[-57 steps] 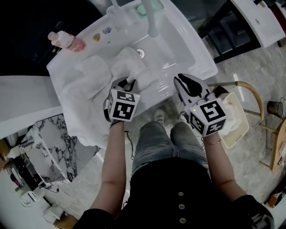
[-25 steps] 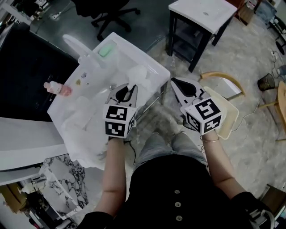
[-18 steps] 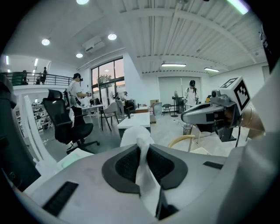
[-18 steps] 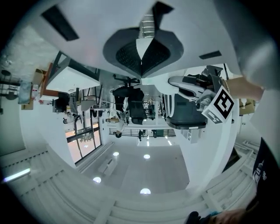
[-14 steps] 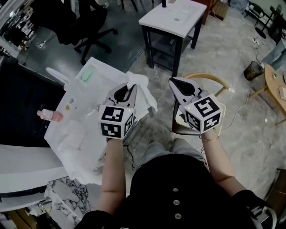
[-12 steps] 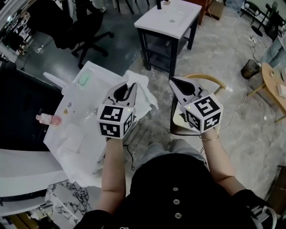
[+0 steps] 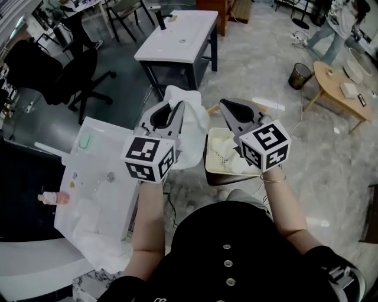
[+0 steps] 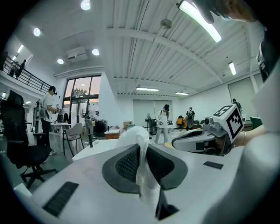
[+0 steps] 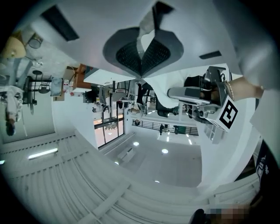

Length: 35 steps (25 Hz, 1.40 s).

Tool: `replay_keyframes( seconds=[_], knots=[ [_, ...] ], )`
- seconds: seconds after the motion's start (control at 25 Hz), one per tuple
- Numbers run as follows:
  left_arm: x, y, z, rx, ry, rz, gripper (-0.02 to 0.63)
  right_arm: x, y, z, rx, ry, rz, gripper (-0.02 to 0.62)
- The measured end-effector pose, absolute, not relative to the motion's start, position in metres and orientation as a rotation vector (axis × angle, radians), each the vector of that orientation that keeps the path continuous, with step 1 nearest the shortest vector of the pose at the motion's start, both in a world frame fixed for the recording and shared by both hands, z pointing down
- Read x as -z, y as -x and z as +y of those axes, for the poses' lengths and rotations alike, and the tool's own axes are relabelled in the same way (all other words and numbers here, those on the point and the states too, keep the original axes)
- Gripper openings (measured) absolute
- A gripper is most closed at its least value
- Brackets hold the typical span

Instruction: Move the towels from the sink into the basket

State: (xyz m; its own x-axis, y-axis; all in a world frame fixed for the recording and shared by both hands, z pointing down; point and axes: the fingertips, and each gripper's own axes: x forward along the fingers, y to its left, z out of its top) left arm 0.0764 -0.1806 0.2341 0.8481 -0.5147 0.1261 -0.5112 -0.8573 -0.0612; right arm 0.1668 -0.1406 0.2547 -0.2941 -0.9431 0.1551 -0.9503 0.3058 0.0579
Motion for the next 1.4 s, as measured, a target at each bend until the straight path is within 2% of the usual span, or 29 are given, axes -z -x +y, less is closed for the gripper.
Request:
replay_keyframes(
  seconds=[0.4, 0.72, 1.4],
  knots=[
    [-0.232, -0.179, -0.150, 0.146, 3.109, 0.510, 0.046, -0.249, -0.263, -0.103, -0.075, -1.990, -2.230, 0.002],
    [-0.245, -0.245, -0.116, 0.218, 3.132, 0.308, 0.046, -0.260, -0.313, -0.071, -0.148, -2.093, -2.133, 0.002],
    [-0.355, -0.262, -0.098, 0.589, 3.208, 0.329, 0.044, -0.343, -0.335, -0.040, -0.428, -2.061, -2.105, 0.002]
  ],
)
